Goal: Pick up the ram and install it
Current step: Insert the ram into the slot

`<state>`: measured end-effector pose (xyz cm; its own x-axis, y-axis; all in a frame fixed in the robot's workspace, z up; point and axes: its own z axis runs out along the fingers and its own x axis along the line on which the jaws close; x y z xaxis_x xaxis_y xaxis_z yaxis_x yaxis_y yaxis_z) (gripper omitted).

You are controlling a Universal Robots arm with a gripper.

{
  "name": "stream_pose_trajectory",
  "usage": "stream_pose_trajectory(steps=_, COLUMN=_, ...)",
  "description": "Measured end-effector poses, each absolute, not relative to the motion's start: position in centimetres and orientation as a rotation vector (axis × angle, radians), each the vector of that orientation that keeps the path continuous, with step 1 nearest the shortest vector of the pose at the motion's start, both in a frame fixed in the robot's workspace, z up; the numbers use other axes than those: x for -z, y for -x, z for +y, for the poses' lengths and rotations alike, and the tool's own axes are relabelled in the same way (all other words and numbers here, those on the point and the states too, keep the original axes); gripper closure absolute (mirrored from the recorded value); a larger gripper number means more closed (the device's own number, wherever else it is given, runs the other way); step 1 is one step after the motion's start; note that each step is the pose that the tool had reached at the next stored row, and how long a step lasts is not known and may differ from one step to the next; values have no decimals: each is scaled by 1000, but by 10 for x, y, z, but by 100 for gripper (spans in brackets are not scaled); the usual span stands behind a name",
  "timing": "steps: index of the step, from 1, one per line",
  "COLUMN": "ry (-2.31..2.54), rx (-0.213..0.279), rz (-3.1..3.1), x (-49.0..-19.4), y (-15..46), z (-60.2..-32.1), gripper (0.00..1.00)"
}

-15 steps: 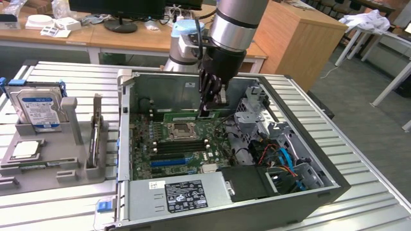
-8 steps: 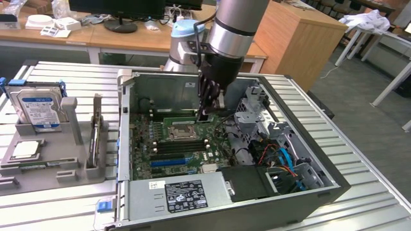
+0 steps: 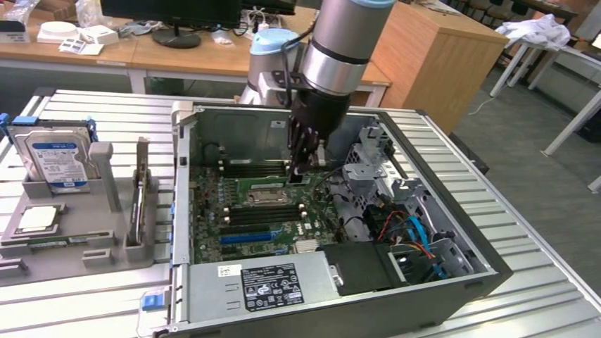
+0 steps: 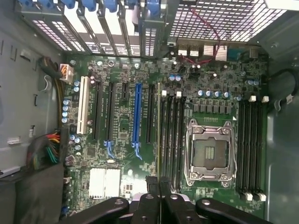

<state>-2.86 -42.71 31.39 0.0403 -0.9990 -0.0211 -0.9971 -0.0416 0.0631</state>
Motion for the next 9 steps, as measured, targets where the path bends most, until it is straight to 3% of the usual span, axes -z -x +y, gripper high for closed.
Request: stream_pose_trajectory(steps=9, ry=-2243, rx=91, rz=-2153, x=-300, y=29, z=-427, gripper=88)
